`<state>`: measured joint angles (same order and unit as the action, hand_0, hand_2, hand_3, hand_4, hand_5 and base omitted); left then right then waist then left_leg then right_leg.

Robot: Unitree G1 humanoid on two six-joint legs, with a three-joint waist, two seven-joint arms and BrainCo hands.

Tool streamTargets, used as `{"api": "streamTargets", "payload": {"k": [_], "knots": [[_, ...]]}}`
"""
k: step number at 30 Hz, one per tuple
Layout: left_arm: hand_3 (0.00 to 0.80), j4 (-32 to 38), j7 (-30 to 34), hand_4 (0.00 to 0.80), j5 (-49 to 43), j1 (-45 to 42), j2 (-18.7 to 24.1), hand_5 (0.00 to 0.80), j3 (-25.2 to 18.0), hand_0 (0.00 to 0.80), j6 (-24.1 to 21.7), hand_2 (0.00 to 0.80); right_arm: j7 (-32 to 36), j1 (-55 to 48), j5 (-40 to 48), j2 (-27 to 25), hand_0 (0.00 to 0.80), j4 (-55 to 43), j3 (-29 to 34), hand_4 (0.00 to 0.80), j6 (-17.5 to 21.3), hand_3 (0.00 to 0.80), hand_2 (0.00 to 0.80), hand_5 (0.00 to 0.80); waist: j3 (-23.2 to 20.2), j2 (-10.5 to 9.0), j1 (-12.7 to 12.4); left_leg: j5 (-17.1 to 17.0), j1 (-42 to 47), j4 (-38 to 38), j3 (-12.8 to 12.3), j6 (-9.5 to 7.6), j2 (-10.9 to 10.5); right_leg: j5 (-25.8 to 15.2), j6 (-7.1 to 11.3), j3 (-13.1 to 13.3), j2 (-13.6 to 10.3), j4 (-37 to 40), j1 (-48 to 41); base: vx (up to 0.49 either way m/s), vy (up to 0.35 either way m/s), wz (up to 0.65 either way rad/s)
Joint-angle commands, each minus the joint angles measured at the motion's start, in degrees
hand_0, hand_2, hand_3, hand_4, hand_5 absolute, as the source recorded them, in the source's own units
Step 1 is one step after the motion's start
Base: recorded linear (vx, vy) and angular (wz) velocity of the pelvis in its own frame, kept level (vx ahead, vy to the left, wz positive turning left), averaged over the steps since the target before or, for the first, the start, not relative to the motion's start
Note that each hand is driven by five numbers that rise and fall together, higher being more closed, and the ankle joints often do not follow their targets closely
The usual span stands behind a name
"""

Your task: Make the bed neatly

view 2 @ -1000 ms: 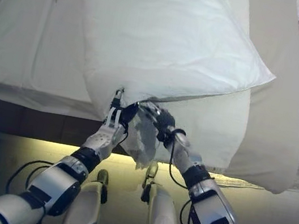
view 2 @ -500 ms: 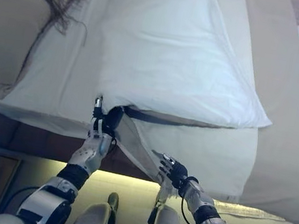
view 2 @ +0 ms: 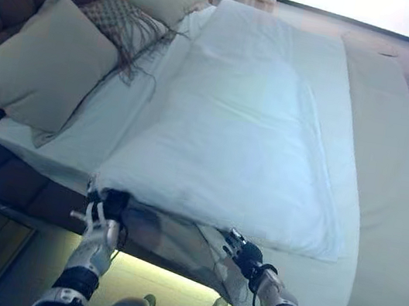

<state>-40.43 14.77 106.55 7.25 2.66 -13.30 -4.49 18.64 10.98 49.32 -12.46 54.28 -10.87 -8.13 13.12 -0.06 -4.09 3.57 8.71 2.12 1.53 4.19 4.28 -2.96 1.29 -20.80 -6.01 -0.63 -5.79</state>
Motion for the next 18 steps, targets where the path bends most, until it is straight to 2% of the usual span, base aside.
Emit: {"api": "streamTargets", "payload": {"k": [1,4,7,12,14,18], "knots": [[0.800,-3.5,10.7,0.800,3.9,-2.8,16.0,0.800,-15.4,0.800,-2.5,0.800,1.7,-1.3,-0.1,-1.2,0.000,5.2,2.0,0.000,1.5,0.000,0.000,0.000,-7.2,1.05,-6.1,-1.0,-2.9,1.8,-0.4,-1.65,-3.9,7.6,1.71,-0.2,-2.5,-4.4,-4.5,-0.025,0.103,0.15],[0.800,-11.7,10.6,0.800,6.4,-4.5,18.8,0.800,-19.4,0.800,-0.9,0.800,2.0,-0.8,-0.3,-1.5,0.000,6.3,1.9,0.000,1.7,0.000,0.000,0.000,-7.3,1.77,-6.5,-1.2,-3.1,1.6,-0.3,-1.58,-4.1,7.7,1.87,-0.9,-3.0,-4.3,-4.5,-0.031,0.115,0.02],[0.800,-18.5,7.6,0.800,6.4,-5.5,20.2,0.800,-23.0,0.800,-0.7,0.800,2.0,-0.1,-0.5,-1.6,0.000,6.9,1.6,0.000,2.0,0.000,0.000,0.000,-7.1,2.46,-6.8,-1.3,-3.6,1.8,-0.2,-1.61,-4.5,7.9,2.04,-1.6,-3.5,-4.6,-4.3,-0.041,0.110,0.02],[0.800,-22.9,5.0,0.800,6.4,-6.6,20.5,0.800,-24.5,0.800,-0.8,0.800,2.0,0.4,-0.8,-1.6,0.000,6.6,1.5,0.000,2.2,0.000,0.000,0.000,-6.9,2.79,-6.9,-1.3,-4.2,2.1,-0.2,-1.72,-4.8,8.1,2.27,-2.3,-4.1,-5.0,-3.9,-0.030,0.073,0.01],[0.800,-26.0,4.0,0.800,6.4,-7.7,20.7,0.800,-24.9,0.800,0.7,0.800,1.9,0.5,-0.9,-2.1,0.000,6.8,1.9,0.000,2.5,0.000,0.000,0.000,-6.4,3.12,-7.0,-1.1,-4.6,2.7,-0.5,-1.82,-5.0,8.1,2.55,-2.5,-4.6,-5.4,-3.5,-0.047,0.085,0.00],[0.800,-27.3,5.0,0.800,6.4,-8.9,21.3,0.800,-24.8,0.800,3.9,0.800,2.7,0.0,-1.2,-2.7,0.000,6.9,2.7,0.000,2.3,0.000,0.000,0.000,-6.1,3.09,-6.9,-0.8,-5.0,3.2,-1.0,-1.86,-5.1,7.7,2.88,-2.4,-4.9,-5.1,-3.4,-0.024,0.059,-0.01]]}}
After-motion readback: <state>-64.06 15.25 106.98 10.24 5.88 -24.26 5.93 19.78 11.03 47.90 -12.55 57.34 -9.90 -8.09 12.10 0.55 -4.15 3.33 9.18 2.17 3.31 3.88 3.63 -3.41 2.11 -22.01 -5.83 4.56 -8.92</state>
